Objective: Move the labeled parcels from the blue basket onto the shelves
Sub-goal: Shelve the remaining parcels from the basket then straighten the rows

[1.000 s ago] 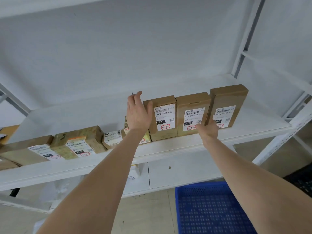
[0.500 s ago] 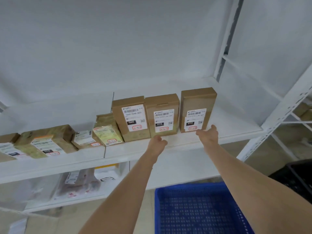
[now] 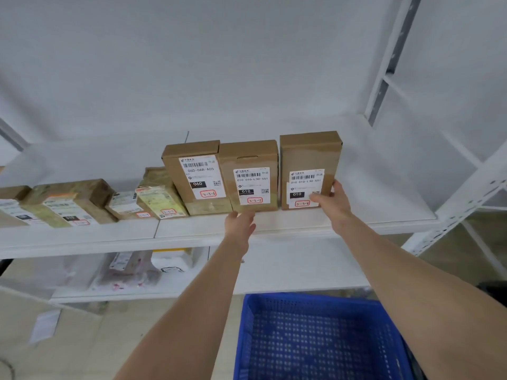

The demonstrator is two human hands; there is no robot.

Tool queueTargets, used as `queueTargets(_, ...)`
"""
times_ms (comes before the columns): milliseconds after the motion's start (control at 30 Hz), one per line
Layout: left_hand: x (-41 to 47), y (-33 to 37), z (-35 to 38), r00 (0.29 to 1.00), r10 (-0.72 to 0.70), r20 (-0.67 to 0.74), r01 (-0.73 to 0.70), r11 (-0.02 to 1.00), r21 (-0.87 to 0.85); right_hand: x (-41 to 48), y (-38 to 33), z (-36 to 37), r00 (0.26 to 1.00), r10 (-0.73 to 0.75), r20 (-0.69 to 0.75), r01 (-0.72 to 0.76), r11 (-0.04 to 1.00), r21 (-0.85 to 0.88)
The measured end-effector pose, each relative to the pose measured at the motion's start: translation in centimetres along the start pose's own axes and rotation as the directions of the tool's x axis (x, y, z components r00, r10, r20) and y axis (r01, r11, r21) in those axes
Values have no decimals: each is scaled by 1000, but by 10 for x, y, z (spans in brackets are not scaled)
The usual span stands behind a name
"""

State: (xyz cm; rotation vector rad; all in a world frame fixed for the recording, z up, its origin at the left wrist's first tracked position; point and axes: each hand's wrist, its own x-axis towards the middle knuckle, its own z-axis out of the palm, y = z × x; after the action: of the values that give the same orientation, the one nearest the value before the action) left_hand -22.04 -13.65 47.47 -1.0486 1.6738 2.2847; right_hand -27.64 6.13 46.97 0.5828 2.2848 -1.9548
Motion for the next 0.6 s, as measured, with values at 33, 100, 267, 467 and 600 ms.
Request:
queueTargets(33,0,1,0,1000,-7,13,7,1000,-1,0,0,2,1000,-1,14,1,1000,2)
queueTargets(100,3,2,0,1000,0,24,0,1000,10,1,0,7,1000,-3,25,3,1000,0)
queueTargets(267,7,3,1,998,23,56,-23,1000,5,6,4,11,1000,-9,13,10,999,-33)
queueTargets(467,11,2,5,995,36,90,-35,999,-16,6,8,18,1000,8,-23,-10,997,-74)
queueTargets(600,15,2,6,995,32,98,-31,999,-20,9,9,22,1000,17,-21,-19,996,-83)
